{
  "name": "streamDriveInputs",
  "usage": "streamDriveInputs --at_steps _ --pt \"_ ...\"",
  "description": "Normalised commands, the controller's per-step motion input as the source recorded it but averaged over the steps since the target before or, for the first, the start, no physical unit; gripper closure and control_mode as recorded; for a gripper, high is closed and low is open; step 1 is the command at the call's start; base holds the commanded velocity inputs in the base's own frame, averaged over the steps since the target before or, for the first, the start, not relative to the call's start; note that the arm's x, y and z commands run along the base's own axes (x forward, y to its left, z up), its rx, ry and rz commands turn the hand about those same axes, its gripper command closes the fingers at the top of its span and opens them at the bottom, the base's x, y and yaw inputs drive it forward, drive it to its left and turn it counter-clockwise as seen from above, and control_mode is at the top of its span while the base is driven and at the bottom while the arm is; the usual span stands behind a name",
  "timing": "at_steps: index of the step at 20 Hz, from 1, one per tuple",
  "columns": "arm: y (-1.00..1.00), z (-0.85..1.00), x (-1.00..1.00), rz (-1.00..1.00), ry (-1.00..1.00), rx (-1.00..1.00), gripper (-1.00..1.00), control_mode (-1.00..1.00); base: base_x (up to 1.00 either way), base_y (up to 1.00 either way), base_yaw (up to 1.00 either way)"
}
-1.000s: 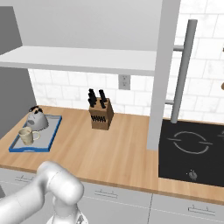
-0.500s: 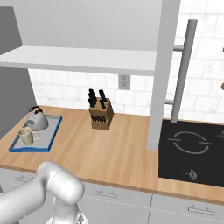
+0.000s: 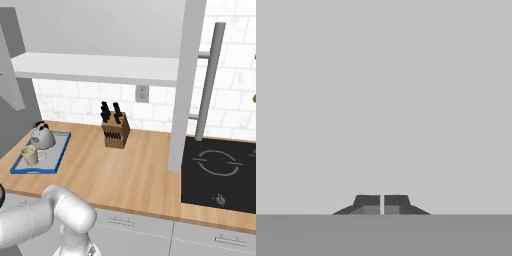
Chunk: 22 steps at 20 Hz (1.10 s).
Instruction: Pick the kettle from the counter and place it on the tray. Then pick the mug from the cabinet and place it on the tray. Then close the cabinet doors.
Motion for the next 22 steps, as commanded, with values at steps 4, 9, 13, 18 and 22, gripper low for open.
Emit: streamDriveInputs --at_steps 4,9,13,18,22 --pt "-0.28 0.05 0.67 0.18 0.02 0.11 1.0 -1.0 0.0 0.0 0.0" --pt "-0.32 0.0 0.71 0.18 0.03 0.09 1.0 -1.0 0.0 0.0 0.0" --pt "-0.36 0.0 0.74 0.14 0.02 0.09 1.0 -1.0 0.0 0.0 0.0" --pt "-0.4 0.0 0.7 0.12 0.02 0.08 1.0 -1.0 0.0 0.0 0.0" --pt "-0.3 0.0 0.73 0.08 0.06 0.07 1.0 -1.0 0.0 0.0 0.0"
